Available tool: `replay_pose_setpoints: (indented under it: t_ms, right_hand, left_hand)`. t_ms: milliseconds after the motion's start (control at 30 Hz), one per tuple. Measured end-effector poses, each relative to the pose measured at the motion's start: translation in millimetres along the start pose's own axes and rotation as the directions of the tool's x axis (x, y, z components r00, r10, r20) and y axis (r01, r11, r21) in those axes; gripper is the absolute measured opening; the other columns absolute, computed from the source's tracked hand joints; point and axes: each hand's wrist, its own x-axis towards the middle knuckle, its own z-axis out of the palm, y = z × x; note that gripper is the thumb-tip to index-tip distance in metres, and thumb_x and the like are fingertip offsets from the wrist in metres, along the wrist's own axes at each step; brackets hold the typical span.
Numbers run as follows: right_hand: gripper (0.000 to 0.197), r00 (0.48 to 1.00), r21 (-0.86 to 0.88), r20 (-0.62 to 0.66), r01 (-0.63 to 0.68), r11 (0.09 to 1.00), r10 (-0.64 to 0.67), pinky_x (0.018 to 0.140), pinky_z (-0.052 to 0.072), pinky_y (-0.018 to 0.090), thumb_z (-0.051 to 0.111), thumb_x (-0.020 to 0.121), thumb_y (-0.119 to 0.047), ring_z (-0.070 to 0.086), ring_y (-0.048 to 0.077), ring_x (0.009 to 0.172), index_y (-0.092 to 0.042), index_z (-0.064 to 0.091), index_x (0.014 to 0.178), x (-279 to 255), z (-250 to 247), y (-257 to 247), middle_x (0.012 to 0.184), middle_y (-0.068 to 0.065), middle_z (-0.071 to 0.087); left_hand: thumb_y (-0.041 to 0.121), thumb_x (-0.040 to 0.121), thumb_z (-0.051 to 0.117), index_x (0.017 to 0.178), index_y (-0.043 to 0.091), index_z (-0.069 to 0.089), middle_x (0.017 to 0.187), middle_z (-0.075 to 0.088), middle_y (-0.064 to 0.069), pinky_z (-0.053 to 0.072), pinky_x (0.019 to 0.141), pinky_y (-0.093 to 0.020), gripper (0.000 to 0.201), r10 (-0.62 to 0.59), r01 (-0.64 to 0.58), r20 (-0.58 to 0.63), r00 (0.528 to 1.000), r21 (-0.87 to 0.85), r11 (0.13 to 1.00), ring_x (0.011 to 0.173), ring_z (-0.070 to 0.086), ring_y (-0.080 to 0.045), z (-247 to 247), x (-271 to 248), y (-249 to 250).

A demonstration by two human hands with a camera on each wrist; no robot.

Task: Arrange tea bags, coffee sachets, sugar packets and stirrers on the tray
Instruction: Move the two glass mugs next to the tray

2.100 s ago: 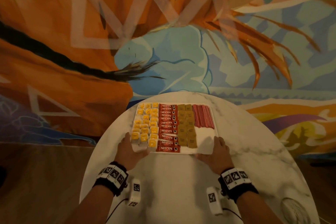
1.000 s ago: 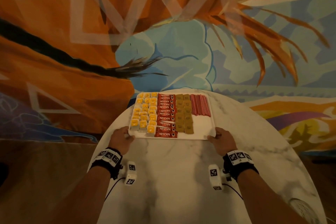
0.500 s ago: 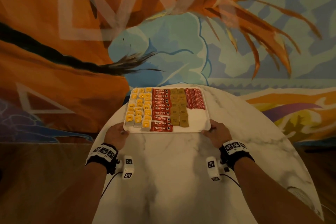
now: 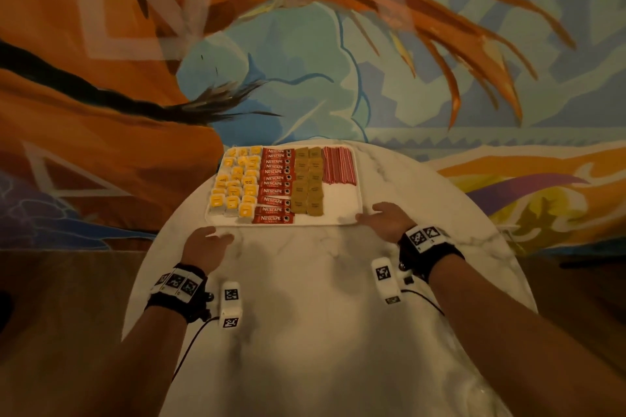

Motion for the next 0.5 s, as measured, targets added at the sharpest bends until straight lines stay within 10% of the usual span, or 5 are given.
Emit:
replay_pose_setpoints:
  t_ms: [200, 500]
  right_hand:
    - [0.051, 0.959, -0.113, 0.146, 0.262, 0.958, -0.245, 0.074, 0.048, 0.025, 0.071, 0.089, -0.045, 0.067, 0.015, 0.092, -0.015, 0.06, 0.13, -62.9, -92.9, -0.6, 0.113, 0.005, 0.071]
    - [0.033, 0.834, -0.47, 0.507, 0.479, 0.742, -0.218, 0.076, 0.047, 0.02, 0.068, 0.085, -0.059, 0.06, -0.006, 0.081, -0.035, 0.069, 0.109, -130.4, -153.2, 86.3, 0.104, -0.016, 0.067]
  left_hand:
    - [0.023, 0.09, 0.073, 0.128, 0.012, 0.063, 0.118, 0.066, -0.004, 0.046, 0.09, -0.029, 0.04, 0.169, -0.177, 0.206, 0.964, 0.023, 0.984, 0.102, 0.061, -0.016, 54.8, -92.8, 27.6]
    - [0.026, 0.09, 0.074, 0.122, 0.022, 0.062, 0.11, 0.068, 0.006, 0.055, 0.084, -0.022, 0.034, 0.356, -0.422, 0.655, 0.666, -0.063, 0.904, 0.097, 0.068, -0.01, 170.6, -216.5, 50.6]
